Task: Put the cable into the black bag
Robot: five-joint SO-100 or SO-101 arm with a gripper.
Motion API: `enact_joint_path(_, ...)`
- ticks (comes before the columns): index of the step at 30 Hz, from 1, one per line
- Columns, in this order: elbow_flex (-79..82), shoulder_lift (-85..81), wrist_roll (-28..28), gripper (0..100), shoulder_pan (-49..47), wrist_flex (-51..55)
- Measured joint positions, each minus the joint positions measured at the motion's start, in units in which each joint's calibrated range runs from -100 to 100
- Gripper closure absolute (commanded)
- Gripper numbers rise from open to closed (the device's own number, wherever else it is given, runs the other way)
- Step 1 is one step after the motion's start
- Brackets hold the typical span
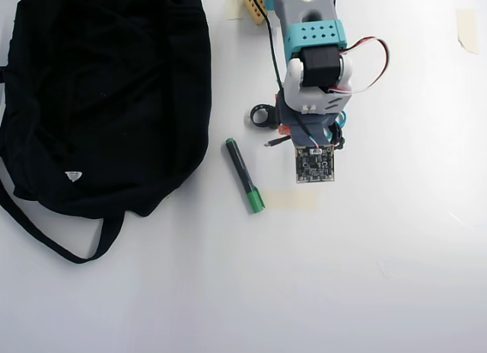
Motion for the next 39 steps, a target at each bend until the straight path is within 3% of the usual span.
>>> enact_joint_path(12,18.3,-14.9,2.3,98,4.9,0.0)
enact_joint_path(23,20.6,-19.3,4.1,98,11.6,0.0)
enact_joint_path(31,20.6,-19.3,4.1,98,21.7,-0.4)
enact_joint_path(39,20.7,-19.3,4.1,98,37.8,-12.0)
